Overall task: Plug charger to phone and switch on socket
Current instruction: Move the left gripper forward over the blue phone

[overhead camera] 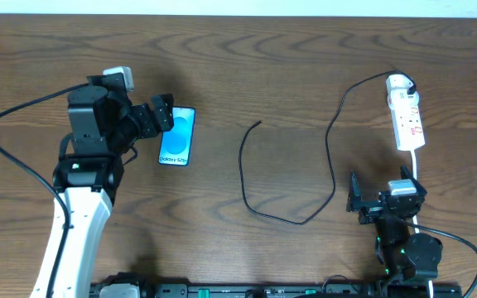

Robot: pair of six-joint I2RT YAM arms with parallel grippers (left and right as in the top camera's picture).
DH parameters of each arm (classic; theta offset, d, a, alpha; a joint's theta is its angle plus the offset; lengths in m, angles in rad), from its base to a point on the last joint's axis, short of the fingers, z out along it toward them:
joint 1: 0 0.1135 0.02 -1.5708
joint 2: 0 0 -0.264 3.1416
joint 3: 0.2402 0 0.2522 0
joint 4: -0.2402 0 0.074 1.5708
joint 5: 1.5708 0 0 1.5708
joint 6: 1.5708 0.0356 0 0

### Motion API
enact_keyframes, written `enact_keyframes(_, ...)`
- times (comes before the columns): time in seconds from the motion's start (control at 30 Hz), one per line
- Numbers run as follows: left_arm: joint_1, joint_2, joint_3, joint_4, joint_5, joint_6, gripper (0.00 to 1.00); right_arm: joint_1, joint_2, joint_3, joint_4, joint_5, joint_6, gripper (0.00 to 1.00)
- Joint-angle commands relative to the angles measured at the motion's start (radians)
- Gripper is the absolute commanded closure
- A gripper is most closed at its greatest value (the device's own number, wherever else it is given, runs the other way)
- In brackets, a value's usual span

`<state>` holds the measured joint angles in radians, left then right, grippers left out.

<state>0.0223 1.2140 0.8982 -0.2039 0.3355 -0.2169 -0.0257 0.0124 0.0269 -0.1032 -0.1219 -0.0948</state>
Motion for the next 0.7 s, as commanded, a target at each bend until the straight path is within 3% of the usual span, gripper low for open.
enact_keyframes(0.0,-0.002,0.025,0.037,0.004,0.004,-0.01,0.02,0.01,-0.006,-0.005,0.002,0.004,0.011,0.01)
enact_keyframes(0.67,-0.002,0.033,0.037,0.005,-0.046,-0.005,0.01,0.01,-0.006,-0.005,0.002,0.004,0.012,0.01)
